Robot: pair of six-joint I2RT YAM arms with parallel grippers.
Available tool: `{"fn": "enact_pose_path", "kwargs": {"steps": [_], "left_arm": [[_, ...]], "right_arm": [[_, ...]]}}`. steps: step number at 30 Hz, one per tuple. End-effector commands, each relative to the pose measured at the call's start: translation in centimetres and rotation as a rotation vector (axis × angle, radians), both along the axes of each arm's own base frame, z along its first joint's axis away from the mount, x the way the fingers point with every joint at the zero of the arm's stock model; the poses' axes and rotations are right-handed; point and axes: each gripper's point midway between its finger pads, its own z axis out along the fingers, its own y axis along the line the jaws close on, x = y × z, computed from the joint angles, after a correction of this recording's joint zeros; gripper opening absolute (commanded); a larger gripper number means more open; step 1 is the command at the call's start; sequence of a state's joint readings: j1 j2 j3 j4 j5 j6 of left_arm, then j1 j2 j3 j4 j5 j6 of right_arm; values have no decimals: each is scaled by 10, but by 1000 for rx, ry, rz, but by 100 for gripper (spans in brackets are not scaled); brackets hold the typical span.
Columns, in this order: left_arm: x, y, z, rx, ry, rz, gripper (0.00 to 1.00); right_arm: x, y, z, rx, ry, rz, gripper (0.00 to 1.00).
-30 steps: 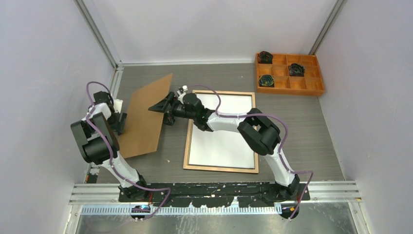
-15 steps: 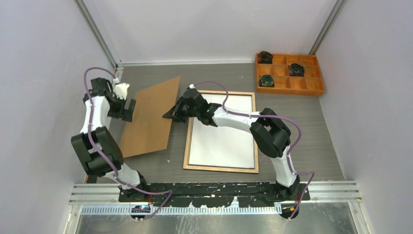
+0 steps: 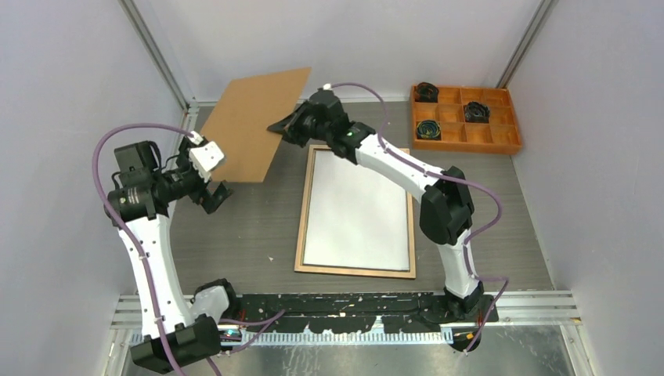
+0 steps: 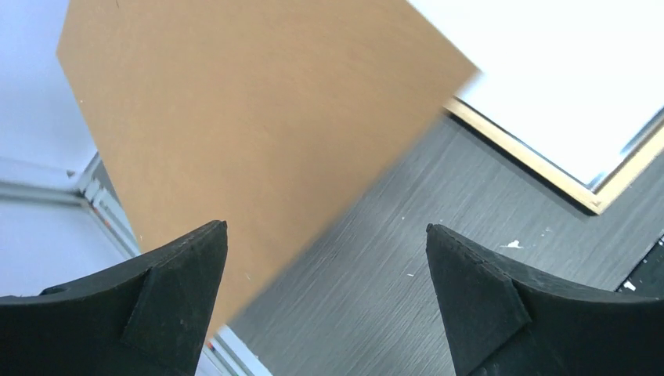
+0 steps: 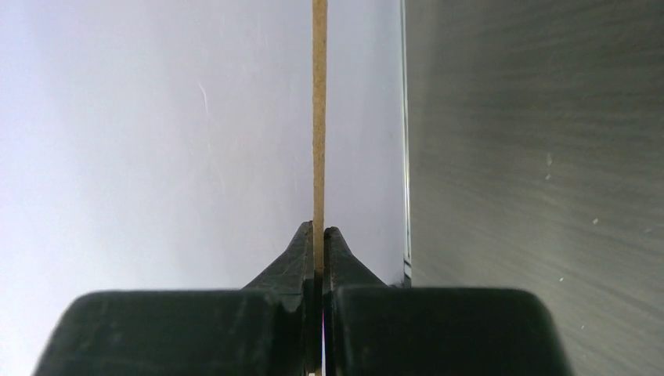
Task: Put the photo into the frame
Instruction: Turn over the photo frame item at the center of the board.
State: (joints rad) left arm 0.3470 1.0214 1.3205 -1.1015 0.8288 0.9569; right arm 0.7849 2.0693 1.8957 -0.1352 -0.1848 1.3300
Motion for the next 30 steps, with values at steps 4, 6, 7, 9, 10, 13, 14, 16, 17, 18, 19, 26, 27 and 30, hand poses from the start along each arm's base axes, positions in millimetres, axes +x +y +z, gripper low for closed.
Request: {"fn": "enact_pose_path", "kwargs": {"steps": [4, 6, 7, 9, 10, 13, 14, 16, 17, 18, 19, 26, 27, 30], "left_arm": [[-31, -34, 8, 61, -147, -286, 99], [-27, -34, 14, 112, -260, -286, 98], [-21, -33, 14, 135, -302, -286, 98], [-16, -31, 12, 220, -392, -293, 97], [-14, -30, 7, 268, -409, -306, 97], [-9, -27, -2, 351, -411, -319, 95], [-8, -27, -1, 361, -421, -319, 94], [-4, -27, 1, 367, -449, -305, 94], [-3, -27, 1, 370, -457, -304, 93], [-3, -27, -1, 381, -459, -309, 93], [-3, -27, -3, 388, -455, -310, 91], [-8, -25, -17, 424, -403, -333, 74], [-8, -24, -18, 428, -399, -330, 70], [-6, -21, -19, 440, -394, -317, 57]], "right_arm": [[15, -35, 69, 153, -19, -55, 1], [9, -39, 68, 157, 9, -51, 1], [6, -40, 66, 162, 24, -45, 1], [0, -42, 68, 186, 52, -39, 1], [-2, -43, 68, 196, 67, -39, 1], [-10, -42, 73, 234, 96, -26, 1], [-13, -41, 75, 242, 102, -18, 1], [-20, -39, 78, 247, 107, -2, 1], [-24, -38, 80, 249, 109, 8, 1], [-27, -37, 80, 250, 115, 17, 1], [-30, -35, 80, 253, 120, 25, 1], [-46, -30, 83, 277, 138, 56, 1], [-48, -30, 83, 277, 140, 60, 1], [-54, -31, 83, 281, 131, 76, 1]]}}
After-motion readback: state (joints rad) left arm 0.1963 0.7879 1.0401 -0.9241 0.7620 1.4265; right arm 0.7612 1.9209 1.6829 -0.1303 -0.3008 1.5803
